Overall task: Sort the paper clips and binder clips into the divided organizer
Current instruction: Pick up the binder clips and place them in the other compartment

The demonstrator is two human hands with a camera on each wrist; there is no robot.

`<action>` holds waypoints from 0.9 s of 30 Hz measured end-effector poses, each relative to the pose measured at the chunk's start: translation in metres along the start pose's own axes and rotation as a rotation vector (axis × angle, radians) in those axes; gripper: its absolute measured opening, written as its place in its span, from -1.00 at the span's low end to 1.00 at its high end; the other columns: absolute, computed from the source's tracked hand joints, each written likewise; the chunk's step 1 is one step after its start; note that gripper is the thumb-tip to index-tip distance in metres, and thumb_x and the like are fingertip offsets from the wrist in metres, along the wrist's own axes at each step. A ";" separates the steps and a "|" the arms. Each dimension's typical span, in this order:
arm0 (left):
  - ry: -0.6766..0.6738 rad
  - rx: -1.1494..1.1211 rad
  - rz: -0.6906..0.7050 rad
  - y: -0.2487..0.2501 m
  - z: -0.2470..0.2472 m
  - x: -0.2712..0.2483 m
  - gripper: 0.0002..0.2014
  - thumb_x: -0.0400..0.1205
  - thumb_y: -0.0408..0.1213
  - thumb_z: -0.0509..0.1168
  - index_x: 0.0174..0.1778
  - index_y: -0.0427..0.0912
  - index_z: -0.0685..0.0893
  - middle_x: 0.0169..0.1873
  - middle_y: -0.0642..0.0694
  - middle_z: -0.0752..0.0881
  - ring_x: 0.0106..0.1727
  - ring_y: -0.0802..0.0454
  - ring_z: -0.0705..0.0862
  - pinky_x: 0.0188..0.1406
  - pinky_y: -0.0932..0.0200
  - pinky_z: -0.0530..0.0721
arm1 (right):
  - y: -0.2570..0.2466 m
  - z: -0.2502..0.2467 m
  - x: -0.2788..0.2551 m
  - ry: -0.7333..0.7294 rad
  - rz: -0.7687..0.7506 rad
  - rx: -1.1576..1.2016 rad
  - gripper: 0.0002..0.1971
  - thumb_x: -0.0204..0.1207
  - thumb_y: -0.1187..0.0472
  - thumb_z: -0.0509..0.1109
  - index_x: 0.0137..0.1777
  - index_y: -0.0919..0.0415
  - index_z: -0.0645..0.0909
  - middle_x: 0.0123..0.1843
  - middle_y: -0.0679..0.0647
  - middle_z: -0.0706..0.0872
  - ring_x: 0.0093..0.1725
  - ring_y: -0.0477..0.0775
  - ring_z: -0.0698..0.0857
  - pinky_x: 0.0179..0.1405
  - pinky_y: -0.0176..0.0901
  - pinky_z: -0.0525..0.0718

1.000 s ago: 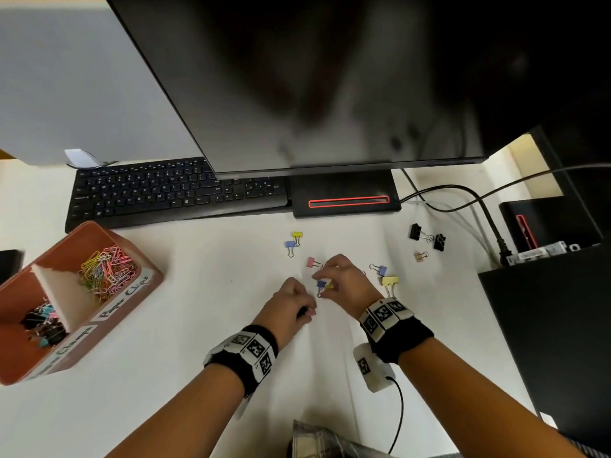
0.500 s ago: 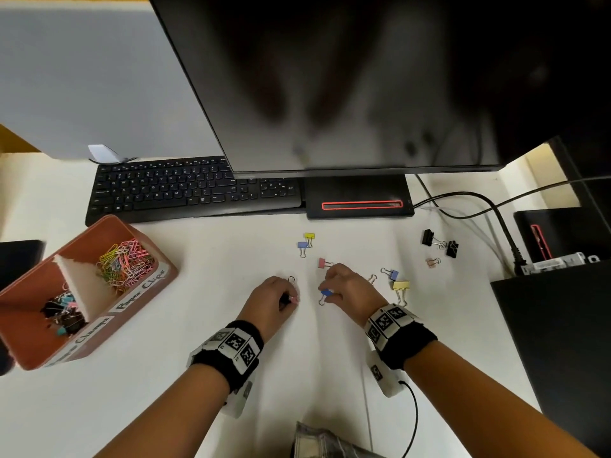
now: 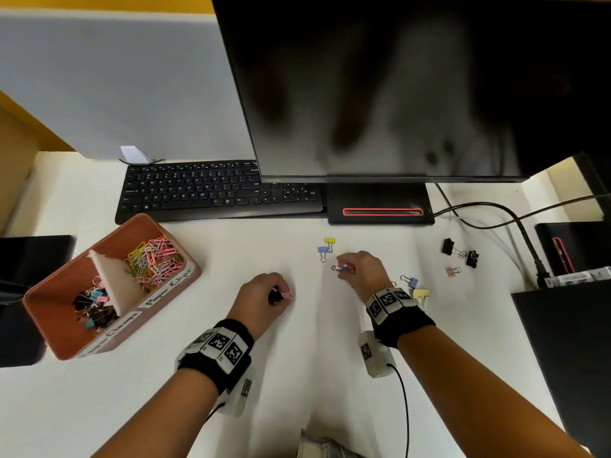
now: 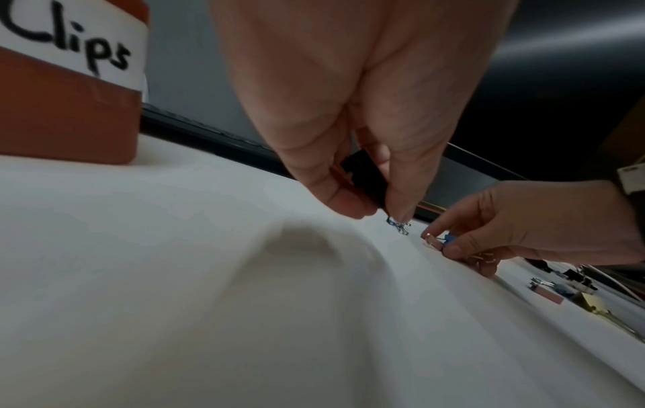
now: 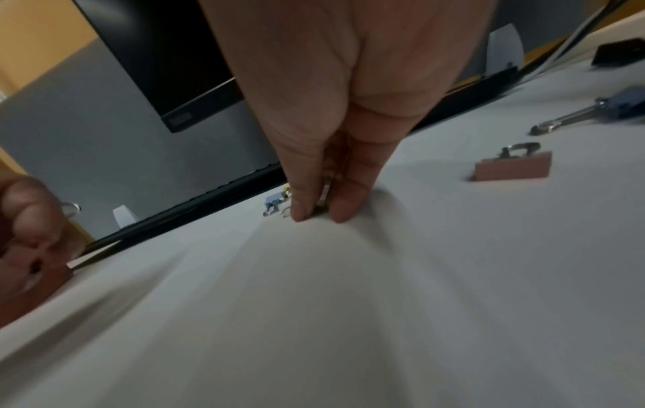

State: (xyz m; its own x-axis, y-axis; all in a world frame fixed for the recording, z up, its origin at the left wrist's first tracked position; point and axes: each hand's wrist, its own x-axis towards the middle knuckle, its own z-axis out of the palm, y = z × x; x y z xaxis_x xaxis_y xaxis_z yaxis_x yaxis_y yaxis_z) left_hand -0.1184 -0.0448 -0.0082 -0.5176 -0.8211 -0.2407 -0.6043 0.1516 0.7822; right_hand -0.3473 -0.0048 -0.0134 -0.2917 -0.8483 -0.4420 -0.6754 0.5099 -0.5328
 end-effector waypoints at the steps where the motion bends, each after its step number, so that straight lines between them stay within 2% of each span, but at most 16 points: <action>1: 0.002 -0.002 -0.002 -0.002 -0.004 -0.002 -0.83 0.42 -0.45 0.40 -0.32 -0.06 0.64 -0.31 0.10 0.67 -0.18 0.20 0.63 -0.20 0.57 0.49 | -0.001 0.002 0.000 0.013 -0.008 -0.017 -0.72 0.49 0.32 0.41 0.20 0.27 0.65 0.16 0.30 0.60 0.13 0.27 0.63 0.18 -0.18 0.52; 4: 0.004 0.007 -0.004 -0.010 -0.015 -0.010 -0.82 0.41 -0.45 0.41 -0.31 -0.05 0.64 -0.28 0.09 0.68 -0.16 0.18 0.64 -0.17 0.54 0.52 | -0.004 0.005 -0.001 0.084 0.001 0.032 -0.83 0.43 0.37 0.45 0.03 0.32 0.69 0.17 0.24 0.49 0.01 0.19 0.61 0.14 -0.30 0.48; 6: -0.003 0.006 -0.017 -0.016 -0.023 -0.017 -0.80 0.41 -0.46 0.41 -0.31 -0.02 0.64 -0.25 0.07 0.68 -0.15 0.19 0.65 -0.14 0.52 0.54 | -0.006 0.006 -0.001 0.100 -0.001 0.034 -0.85 0.42 0.37 0.46 -0.02 0.33 0.68 0.16 0.18 0.47 -0.04 0.12 0.59 0.10 -0.30 0.48; 9: 0.000 0.000 -0.016 -0.020 -0.038 -0.030 -0.77 0.41 -0.47 0.43 -0.31 -0.01 0.64 -0.22 0.05 0.68 -0.12 0.26 0.66 -0.14 0.55 0.54 | -0.014 0.008 -0.004 0.042 -0.009 -0.001 -0.88 0.43 0.35 0.45 -0.05 0.29 0.63 -0.03 0.14 0.62 -0.08 0.13 0.62 -0.05 -0.25 0.50; 11: 0.020 -0.019 0.001 -0.019 -0.053 -0.041 -0.76 0.41 -0.48 0.44 -0.30 -0.01 0.64 -0.20 0.04 0.67 -0.17 0.19 0.68 -0.14 0.46 0.61 | -0.023 0.014 -0.010 0.002 -0.023 -0.010 -0.89 0.42 0.34 0.45 -0.13 0.20 0.58 -0.16 0.06 0.62 -0.16 0.08 0.59 -0.15 -0.27 0.47; 13: 0.050 -0.013 0.021 -0.018 -0.074 -0.055 -0.79 0.44 -0.46 0.44 -0.26 -0.03 0.64 -0.16 0.06 0.66 -0.21 0.16 0.70 -0.12 0.34 0.67 | -0.039 0.022 -0.019 -0.032 -0.071 -0.007 -0.89 0.41 0.34 0.46 -0.12 0.22 0.58 -0.19 0.03 0.62 -0.20 0.04 0.58 -0.19 -0.27 0.45; 16: 0.164 0.043 0.036 -0.024 -0.118 -0.077 -0.80 0.44 -0.45 0.46 -0.23 -0.05 0.65 -0.15 0.08 0.66 -0.22 0.20 0.70 -0.16 0.32 0.69 | -0.090 0.038 -0.032 -0.087 -0.212 0.096 -0.85 0.40 0.38 0.46 -0.05 0.30 0.61 -0.16 0.06 0.65 -0.24 -0.02 0.58 -0.17 -0.28 0.50; 18: 0.271 0.113 0.002 -0.033 -0.152 -0.091 -0.80 0.41 -0.44 0.49 -0.26 -0.05 0.65 -0.18 0.13 0.66 -0.21 0.20 0.69 -0.11 0.27 0.69 | -0.138 0.053 -0.037 -0.122 -0.318 0.148 -0.83 0.39 0.37 0.47 -0.03 0.27 0.62 -0.11 0.07 0.68 -0.22 -0.05 0.59 -0.10 -0.26 0.56; 20: 0.362 0.192 -0.055 -0.044 -0.186 -0.103 -0.78 0.37 -0.44 0.51 -0.29 -0.05 0.65 -0.22 0.15 0.66 -0.18 0.07 0.70 -0.02 0.09 0.67 | -0.190 0.072 -0.040 -0.150 -0.451 0.165 -0.83 0.39 0.33 0.49 -0.04 0.19 0.62 -0.05 0.06 0.70 -0.22 -0.12 0.58 -0.11 -0.31 0.56; 21: 0.382 0.221 -0.104 -0.051 -0.202 -0.107 -0.78 0.36 -0.44 0.51 -0.30 -0.04 0.64 -0.25 0.12 0.67 -0.17 0.00 0.70 -0.05 0.05 0.65 | -0.216 0.082 -0.041 -0.166 -0.517 0.162 -0.83 0.40 0.32 0.49 -0.05 0.17 0.61 -0.03 0.05 0.70 -0.21 -0.15 0.58 -0.12 -0.34 0.54; 23: 0.361 0.255 -0.221 -0.070 -0.227 -0.111 -0.79 0.40 -0.35 0.50 -0.27 0.04 0.63 -0.23 0.04 0.71 -0.14 -0.03 0.70 -0.11 0.05 0.65 | -0.266 0.106 -0.043 -0.205 -0.594 0.148 -0.84 0.42 0.30 0.47 -0.04 0.16 0.60 0.01 0.06 0.70 -0.11 -0.09 0.61 -0.06 -0.28 0.58; 25: 0.281 0.174 -0.304 -0.083 -0.245 -0.111 -0.80 0.49 -0.31 0.43 -0.16 0.14 0.64 -0.13 0.03 0.75 -0.07 0.01 0.73 -0.04 0.01 0.70 | -0.309 0.130 -0.045 -0.224 -0.620 0.150 -0.81 0.41 0.31 0.48 0.00 0.18 0.61 0.03 0.11 0.69 -0.03 0.03 0.64 0.03 -0.11 0.63; 26: 0.261 0.092 -0.328 -0.087 -0.252 -0.111 -0.77 0.54 -0.34 0.36 -0.07 0.14 0.64 -0.07 0.02 0.76 -0.06 0.05 0.74 -0.04 0.05 0.72 | -0.324 0.140 -0.045 -0.226 -0.620 0.144 -0.77 0.40 0.31 0.48 0.05 0.19 0.61 0.05 0.15 0.68 0.01 0.10 0.64 0.08 -0.04 0.63; 27: 0.256 0.023 -0.358 -0.087 -0.258 -0.112 -0.75 0.59 -0.39 0.28 0.04 0.08 0.64 -0.02 0.00 0.75 -0.13 0.14 0.73 -0.17 0.18 0.72 | -0.336 0.149 -0.045 -0.235 -0.609 0.126 -0.71 0.40 0.31 0.48 0.12 0.19 0.60 0.10 0.18 0.66 0.06 0.15 0.64 0.15 0.01 0.62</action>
State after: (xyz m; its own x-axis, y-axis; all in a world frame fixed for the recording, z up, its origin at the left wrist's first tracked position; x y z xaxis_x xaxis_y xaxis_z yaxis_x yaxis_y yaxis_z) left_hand 0.1480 -0.1082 0.0992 -0.1084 -0.9335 -0.3419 -0.7327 -0.1574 0.6621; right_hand -0.0062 -0.1162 0.0776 0.2820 -0.9436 -0.1737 -0.5846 -0.0254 -0.8109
